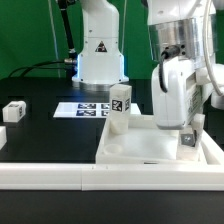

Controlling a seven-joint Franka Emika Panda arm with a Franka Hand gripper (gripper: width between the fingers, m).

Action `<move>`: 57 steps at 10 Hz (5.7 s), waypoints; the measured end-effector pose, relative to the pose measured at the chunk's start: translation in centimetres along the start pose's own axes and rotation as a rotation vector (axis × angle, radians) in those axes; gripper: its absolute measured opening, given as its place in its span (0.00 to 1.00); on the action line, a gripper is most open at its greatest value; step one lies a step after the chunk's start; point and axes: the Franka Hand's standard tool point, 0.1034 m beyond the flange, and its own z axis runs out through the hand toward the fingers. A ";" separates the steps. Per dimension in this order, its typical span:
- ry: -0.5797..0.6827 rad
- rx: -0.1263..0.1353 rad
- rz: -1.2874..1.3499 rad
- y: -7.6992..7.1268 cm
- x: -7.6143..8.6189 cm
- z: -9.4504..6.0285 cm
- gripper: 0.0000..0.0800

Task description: Assemble square table

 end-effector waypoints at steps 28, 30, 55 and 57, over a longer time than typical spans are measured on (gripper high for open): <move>-0.041 0.108 -0.475 1.6 5.0 -9.5 0.81; -0.020 0.117 -0.659 1.6 5.1 -9.0 0.81; -0.293 -0.479 -1.929 6.5 40.3 -5.9 0.81; -0.414 -0.605 -1.896 7.0 39.8 -6.0 0.81</move>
Offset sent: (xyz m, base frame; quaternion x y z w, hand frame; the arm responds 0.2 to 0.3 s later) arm 0.0000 0.0000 0.0000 0.0000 0.0000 0.0000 1.0000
